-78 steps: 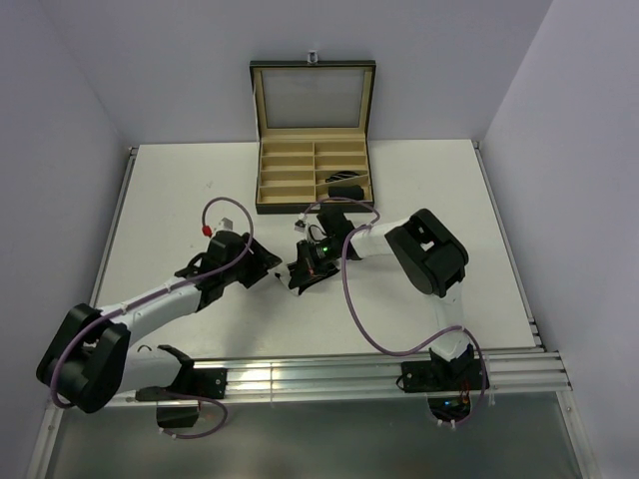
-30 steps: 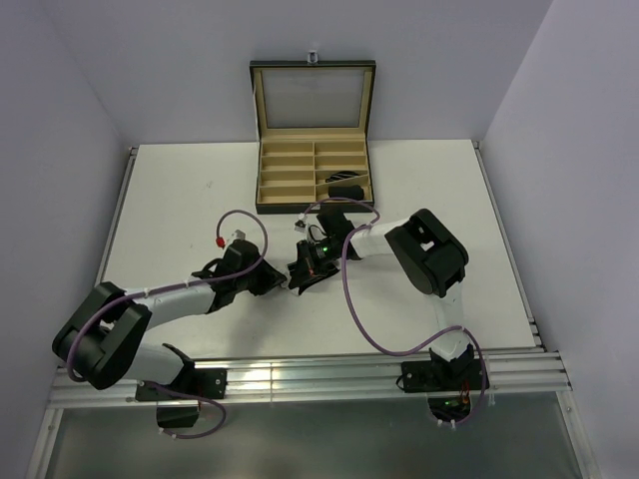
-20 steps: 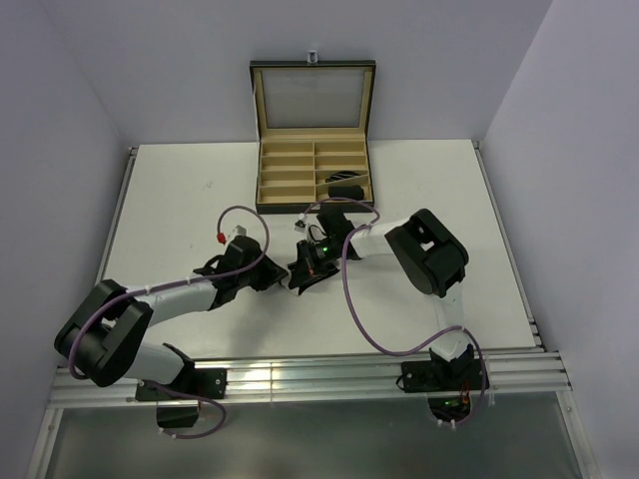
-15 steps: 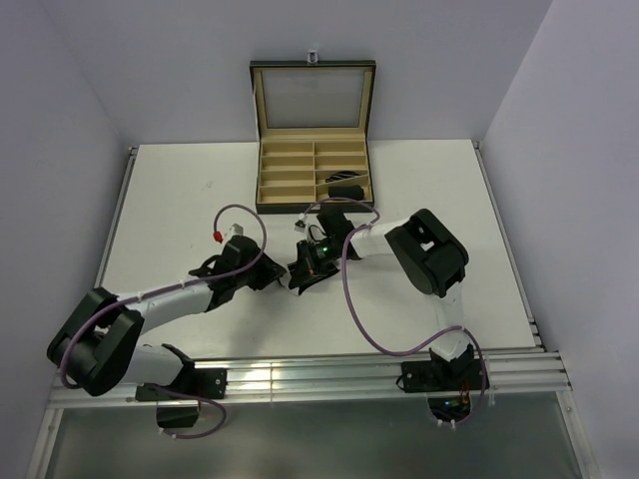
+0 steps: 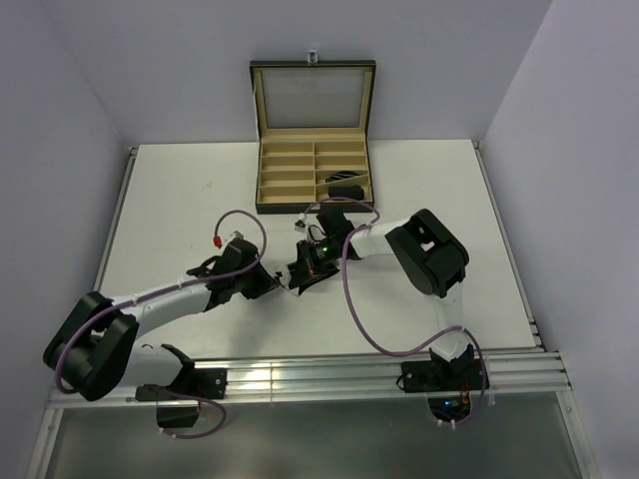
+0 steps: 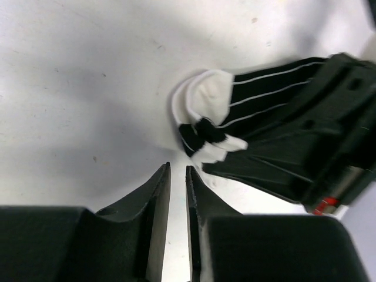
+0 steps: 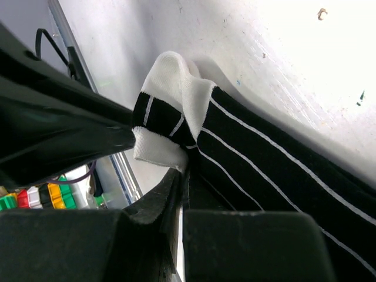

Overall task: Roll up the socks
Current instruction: Roll the sock at the center of the board.

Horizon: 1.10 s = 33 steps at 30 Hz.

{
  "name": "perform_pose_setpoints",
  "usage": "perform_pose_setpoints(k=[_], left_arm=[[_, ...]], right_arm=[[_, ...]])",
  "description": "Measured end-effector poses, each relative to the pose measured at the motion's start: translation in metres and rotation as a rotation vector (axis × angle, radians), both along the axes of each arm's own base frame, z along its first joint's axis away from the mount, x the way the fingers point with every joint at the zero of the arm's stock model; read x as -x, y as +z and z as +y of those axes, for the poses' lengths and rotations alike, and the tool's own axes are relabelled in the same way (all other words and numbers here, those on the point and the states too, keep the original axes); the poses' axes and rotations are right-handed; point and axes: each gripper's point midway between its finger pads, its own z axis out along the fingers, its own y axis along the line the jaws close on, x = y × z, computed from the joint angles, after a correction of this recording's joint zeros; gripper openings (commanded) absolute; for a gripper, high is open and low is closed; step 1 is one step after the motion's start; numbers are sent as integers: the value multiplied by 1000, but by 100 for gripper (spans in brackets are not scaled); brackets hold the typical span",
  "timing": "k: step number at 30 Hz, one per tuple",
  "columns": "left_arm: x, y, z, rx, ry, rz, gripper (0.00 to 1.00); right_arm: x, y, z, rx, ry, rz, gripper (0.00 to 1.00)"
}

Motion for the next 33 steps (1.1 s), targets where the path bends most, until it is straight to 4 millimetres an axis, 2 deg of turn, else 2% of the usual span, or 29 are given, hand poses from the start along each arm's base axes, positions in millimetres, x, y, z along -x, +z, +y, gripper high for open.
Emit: perform_pose_setpoints(k=[3, 7, 23, 33], left_arm=[[1, -13, -3, -27, -29, 46, 21], [1, -20, -8, -40, -60, 69, 22], [-13, -8, -17, -11, -80, 15, 23], [-23, -16, -19, -20, -65, 34, 23]], right_arm=[[0, 0, 0, 5, -3, -2, 0], [-1, 0, 0, 6, -4, -3, 0], [-1, 0, 0, 6, -4, -3, 0], [-1, 0, 0, 6, -4, -2, 0]])
